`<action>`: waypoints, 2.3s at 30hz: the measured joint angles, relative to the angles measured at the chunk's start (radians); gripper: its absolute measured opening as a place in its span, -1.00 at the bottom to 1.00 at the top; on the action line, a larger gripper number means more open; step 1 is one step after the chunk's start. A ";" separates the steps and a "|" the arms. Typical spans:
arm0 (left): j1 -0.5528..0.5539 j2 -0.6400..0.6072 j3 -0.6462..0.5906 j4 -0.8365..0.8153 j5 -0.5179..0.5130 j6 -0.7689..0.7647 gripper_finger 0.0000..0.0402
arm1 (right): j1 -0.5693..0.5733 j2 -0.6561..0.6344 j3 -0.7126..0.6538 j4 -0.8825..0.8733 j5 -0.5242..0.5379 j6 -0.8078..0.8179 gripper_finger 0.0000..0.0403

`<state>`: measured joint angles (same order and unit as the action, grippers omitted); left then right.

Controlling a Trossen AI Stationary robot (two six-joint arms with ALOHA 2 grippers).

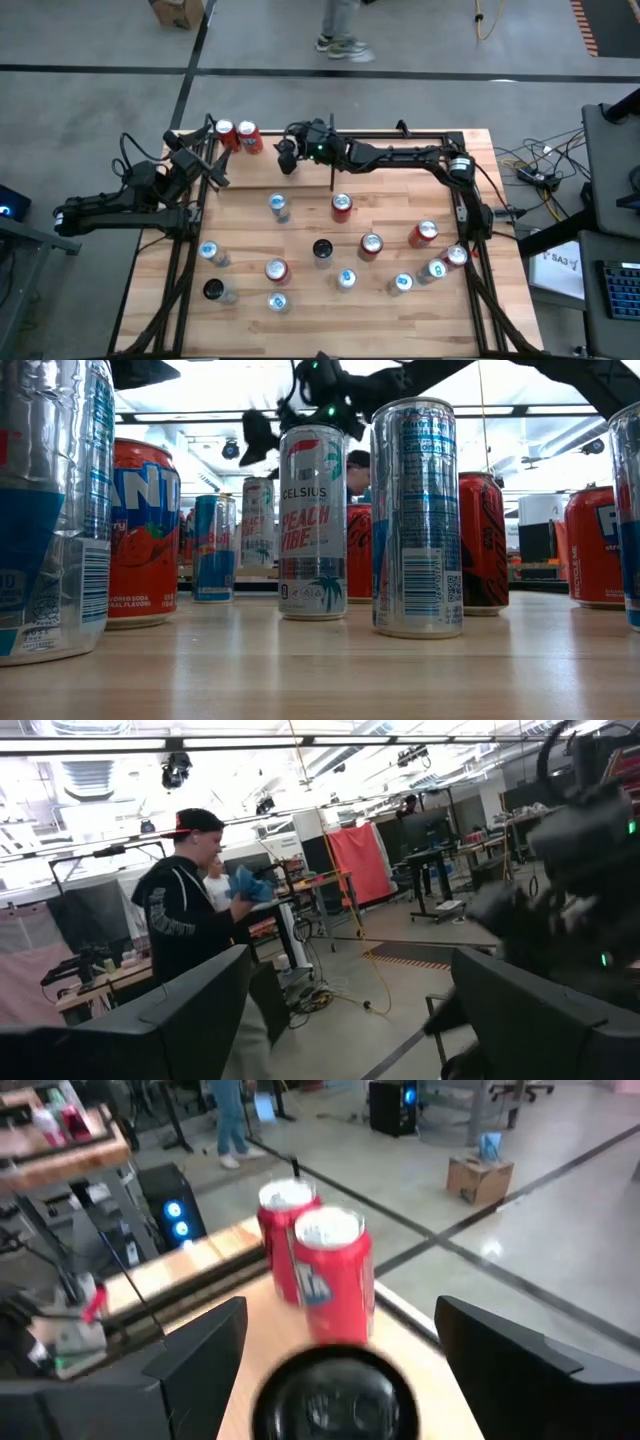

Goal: Place canned beverage on shelf
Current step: Put the white/pink soda can on the shelf

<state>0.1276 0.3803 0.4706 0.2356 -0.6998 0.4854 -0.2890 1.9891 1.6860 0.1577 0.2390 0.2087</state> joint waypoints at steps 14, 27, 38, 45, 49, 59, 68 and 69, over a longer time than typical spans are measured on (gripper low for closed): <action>0.000 0.006 0.000 -0.006 0.001 0.004 0.64 | 0.016 -0.039 0.164 -0.338 -0.011 -0.011 -0.16; 0.000 0.007 0.000 -0.004 0.002 0.005 0.64 | 0.018 0.023 0.128 -0.313 -0.007 -0.037 -0.94; 0.000 0.006 0.000 -0.007 0.002 0.011 0.64 | 0.016 0.036 0.129 -0.307 0.052 -0.095 -0.96; 0.000 0.006 0.000 -0.007 0.001 0.012 0.64 | 0.010 0.036 0.129 -0.314 0.087 -0.129 -0.96; 0.000 0.006 0.000 -0.007 0.001 0.012 0.64 | 0.009 0.036 0.129 -0.325 0.153 -0.164 -0.96; 0.000 0.006 0.000 -0.007 0.001 0.012 0.64 | 0.007 0.025 0.127 -0.317 0.157 -0.177 -0.96; 0.000 0.006 0.000 -0.012 0.000 0.027 0.64 | 0.044 -0.007 0.177 -0.345 0.011 -0.149 -0.96; 0.000 0.006 0.000 -0.012 0.001 0.027 0.64 | 0.048 -0.007 0.173 -0.348 -0.024 -0.146 -0.95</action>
<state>0.1281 0.3866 0.4706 0.2231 -0.6992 0.5123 -0.2413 1.9825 1.8594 -0.1899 0.2151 0.0624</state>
